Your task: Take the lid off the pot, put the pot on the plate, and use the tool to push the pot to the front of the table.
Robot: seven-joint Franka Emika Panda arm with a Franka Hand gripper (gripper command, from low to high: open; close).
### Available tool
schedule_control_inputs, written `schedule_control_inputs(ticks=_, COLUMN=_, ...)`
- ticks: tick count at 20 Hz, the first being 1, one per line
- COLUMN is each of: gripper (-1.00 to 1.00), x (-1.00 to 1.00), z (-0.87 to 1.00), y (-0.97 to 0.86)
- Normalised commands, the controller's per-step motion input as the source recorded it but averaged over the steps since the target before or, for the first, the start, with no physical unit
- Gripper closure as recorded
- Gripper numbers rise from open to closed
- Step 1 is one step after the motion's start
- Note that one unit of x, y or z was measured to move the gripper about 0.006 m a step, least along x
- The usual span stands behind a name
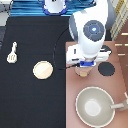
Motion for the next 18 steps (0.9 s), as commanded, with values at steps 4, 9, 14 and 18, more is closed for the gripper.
schedule_control_inputs(ticks=4, gripper=1.00, x=-0.92, z=0.60, y=-0.11)
schedule_control_inputs(ticks=9, gripper=1.00, x=-0.99, z=0.10, y=-0.13)
schedule_control_inputs(ticks=14, gripper=1.00, x=-1.00, z=0.00, y=-0.17)
schedule_control_inputs(ticks=18, gripper=1.00, x=-1.00, z=-0.06, y=-0.16)
